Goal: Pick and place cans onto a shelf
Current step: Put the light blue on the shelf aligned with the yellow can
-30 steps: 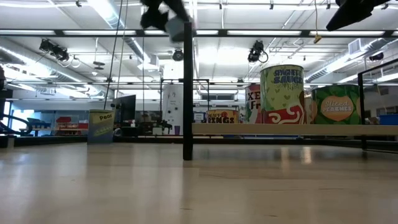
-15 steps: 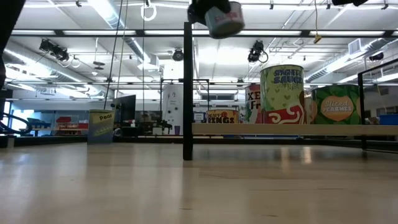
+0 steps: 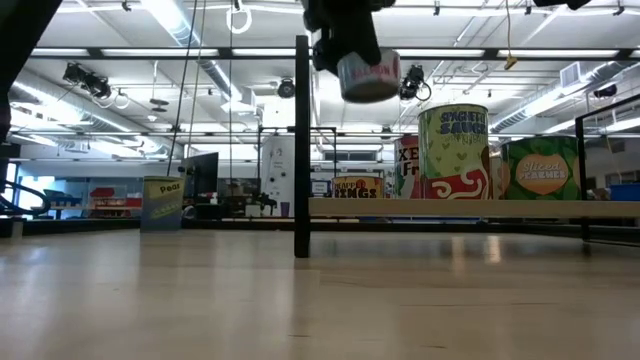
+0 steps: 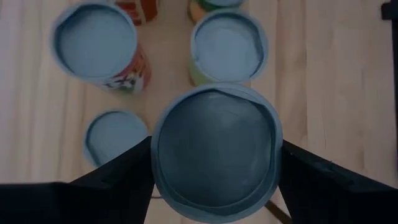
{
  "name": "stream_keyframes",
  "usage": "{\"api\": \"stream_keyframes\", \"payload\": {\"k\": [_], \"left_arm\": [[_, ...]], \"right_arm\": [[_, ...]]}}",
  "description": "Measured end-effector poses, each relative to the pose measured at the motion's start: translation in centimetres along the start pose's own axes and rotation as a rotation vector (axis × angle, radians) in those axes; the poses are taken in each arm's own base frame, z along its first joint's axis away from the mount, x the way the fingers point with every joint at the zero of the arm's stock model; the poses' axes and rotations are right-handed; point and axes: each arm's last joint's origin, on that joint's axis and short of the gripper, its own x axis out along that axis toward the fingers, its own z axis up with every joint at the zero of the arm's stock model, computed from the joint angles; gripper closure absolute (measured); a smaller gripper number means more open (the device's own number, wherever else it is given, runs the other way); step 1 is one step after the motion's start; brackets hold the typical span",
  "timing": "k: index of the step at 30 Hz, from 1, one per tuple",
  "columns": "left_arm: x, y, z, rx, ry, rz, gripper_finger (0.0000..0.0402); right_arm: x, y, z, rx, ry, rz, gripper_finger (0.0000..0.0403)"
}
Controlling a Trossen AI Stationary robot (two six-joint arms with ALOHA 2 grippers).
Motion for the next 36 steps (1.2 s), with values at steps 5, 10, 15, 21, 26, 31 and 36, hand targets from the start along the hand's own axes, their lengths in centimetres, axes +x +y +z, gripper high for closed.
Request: {"api": "stream_keyframes", "payload": {"k": [5, 10, 15, 21, 26, 31, 36], "left_arm": [[1.2, -0.2, -0.4, 0.016, 0.001, 0.004, 0.0114], [2.5, 0.1, -1.1, -0.037, 0.013, 0.018, 0.0113], [3.8, 0.4, -1.4, -0.072, 0.053, 0.081, 0.0112], [5.1, 0.4, -1.4, -0.072, 0.067, 0.075, 0.0112], [3.5, 0.2, -0.3, -0.065, 0.026, 0.068, 0.0111], [0.7, -0.1, 1.2, -0.064, -0.027, 0.061, 0.0111], [-2.2, 0.4, 2.3, -0.099, -0.069, 0.063, 0.0111]], "right_arm": [[0.0, 0.0, 0.1, 0.008, -0.006, 0.004, 0.0056], [0.0, 0.1, 0.1, 0.027, -0.008, 0.005, 0.0056], [0.0, 0.1, 0.1, 0.034, -0.008, 0.006, 0.0056], [0.0, 0.1, 0.1, 0.033, -0.008, 0.005, 0.0056], [0.0, 0.1, 0.1, 0.019, -0.008, 0.005, 0.0056], [0.0, 0.1, 0.1, 0.008, -0.007, 0.005, 0.0056], [0.0, 0.0, 0.1, -0.001, -0.006, 0.004, 0.0056]]}}
